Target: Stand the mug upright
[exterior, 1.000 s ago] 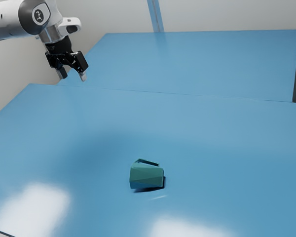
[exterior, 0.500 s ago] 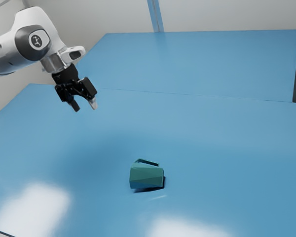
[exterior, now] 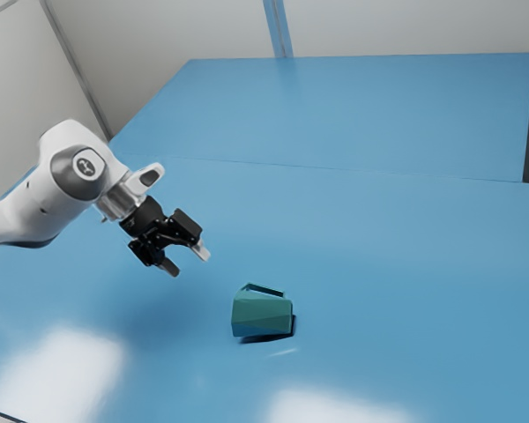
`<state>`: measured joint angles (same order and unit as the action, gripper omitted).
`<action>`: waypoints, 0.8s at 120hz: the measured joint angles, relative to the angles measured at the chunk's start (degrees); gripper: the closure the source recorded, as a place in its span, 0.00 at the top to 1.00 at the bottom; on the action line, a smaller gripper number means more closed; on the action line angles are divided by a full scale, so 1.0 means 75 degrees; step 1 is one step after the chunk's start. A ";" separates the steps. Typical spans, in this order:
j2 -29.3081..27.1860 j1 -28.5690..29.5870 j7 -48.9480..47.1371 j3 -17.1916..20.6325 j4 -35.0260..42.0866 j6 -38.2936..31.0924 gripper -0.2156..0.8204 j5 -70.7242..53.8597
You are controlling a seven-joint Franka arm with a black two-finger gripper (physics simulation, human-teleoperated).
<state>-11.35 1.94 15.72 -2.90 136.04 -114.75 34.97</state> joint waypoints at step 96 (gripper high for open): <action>0.0982 -0.0282 0.2176 0.0708 0.1172 -0.1329 0.79 0.3695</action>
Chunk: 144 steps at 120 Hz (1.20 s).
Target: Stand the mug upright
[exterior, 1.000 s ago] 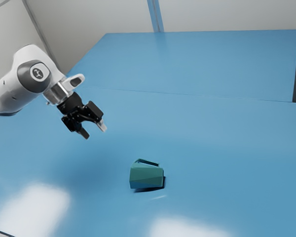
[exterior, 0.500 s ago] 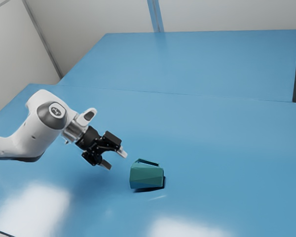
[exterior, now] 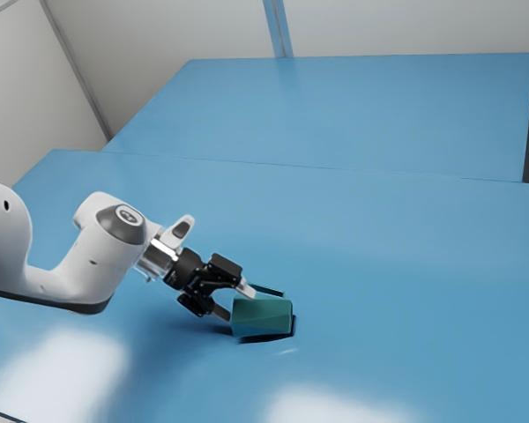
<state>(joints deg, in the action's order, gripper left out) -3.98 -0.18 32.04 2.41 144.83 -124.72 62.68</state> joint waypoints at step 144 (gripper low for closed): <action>-0.0668 0.0055 0.2014 0.0133 -0.0701 0.0759 0.04 0.0119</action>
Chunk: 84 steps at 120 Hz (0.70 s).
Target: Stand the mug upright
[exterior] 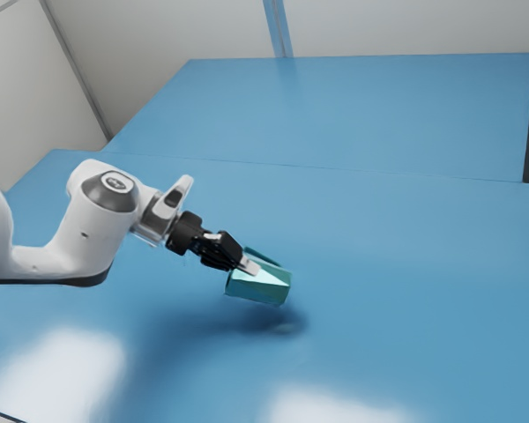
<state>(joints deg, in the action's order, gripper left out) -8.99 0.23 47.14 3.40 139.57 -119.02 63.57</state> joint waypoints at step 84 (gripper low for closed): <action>0.0406 0.0145 -0.2618 -0.0021 -0.2091 0.0058 0.03 -0.8108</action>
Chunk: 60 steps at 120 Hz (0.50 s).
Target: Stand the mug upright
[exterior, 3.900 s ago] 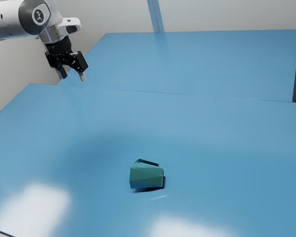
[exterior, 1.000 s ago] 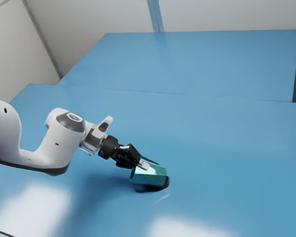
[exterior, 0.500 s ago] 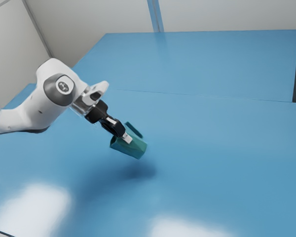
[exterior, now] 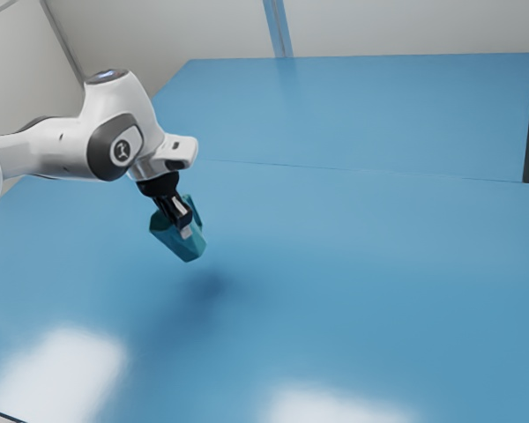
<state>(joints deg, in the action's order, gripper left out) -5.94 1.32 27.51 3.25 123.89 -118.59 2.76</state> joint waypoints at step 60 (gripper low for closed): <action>0.1010 -0.0044 -0.1243 0.0002 0.0130 -0.0390 0.03 -0.0624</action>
<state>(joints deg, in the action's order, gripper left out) 1.63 0.99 18.18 3.26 124.87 -121.51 -1.92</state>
